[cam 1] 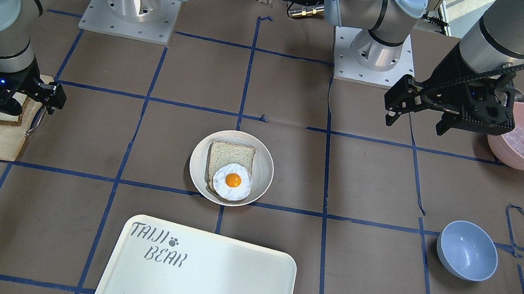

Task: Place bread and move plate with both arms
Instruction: 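Move the right gripper over the bread slice on the wooden board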

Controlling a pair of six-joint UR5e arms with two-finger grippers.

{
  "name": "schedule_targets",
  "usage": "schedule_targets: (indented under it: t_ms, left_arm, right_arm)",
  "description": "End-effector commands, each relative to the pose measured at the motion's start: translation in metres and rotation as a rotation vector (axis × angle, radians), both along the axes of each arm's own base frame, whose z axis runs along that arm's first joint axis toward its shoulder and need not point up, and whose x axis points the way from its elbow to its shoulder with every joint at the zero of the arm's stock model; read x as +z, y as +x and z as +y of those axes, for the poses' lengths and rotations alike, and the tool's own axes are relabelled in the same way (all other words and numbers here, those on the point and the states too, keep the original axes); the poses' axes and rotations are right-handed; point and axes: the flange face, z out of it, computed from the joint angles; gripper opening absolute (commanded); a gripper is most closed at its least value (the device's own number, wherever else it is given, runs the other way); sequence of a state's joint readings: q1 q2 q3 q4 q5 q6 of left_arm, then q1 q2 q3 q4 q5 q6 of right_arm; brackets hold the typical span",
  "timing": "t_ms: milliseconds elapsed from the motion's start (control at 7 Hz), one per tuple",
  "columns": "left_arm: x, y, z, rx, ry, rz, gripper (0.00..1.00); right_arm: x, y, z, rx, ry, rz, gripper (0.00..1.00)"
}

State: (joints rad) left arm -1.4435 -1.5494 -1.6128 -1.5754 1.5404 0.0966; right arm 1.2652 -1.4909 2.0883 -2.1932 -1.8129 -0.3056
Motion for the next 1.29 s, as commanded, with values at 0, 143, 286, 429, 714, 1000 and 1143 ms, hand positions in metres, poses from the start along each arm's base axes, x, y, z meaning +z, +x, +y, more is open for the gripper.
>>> schedule_targets:
  t_ms: [0,143,286,429,714,1000,1143]
  left_arm:
    - [0.000,0.001,0.000,0.002,-0.001,0.000,1.00]
    - [0.000,0.000,0.000,0.000,-0.001,0.000,1.00]
    - [-0.002,0.000,0.000,0.000,0.002,0.002,1.00]
    - [0.000,0.000,0.000,0.000,0.001,0.000,1.00]
    - [0.000,0.001,0.000,0.002,-0.001,0.000,1.00]
    - [-0.001,0.000,0.000,0.000,0.001,0.000,1.00]
    - [0.000,0.000,0.000,0.000,-0.001,0.000,1.00]
  right_arm:
    - [-0.039,-0.035,0.025,0.011,0.055,-0.014,0.81]
    - [-0.048,-0.037,0.024,0.049,0.088,-0.016,0.64]
    - [-0.058,-0.040,0.023,0.055,0.116,-0.012,0.62]
    - [-0.059,-0.044,0.024,0.055,0.136,0.021,0.46]
    - [-0.062,-0.046,0.022,0.056,0.138,0.039,0.42]
    - [-0.068,-0.048,0.021,0.055,0.151,0.050,0.42]
    - [-0.075,-0.050,0.021,0.056,0.171,0.057,0.42]
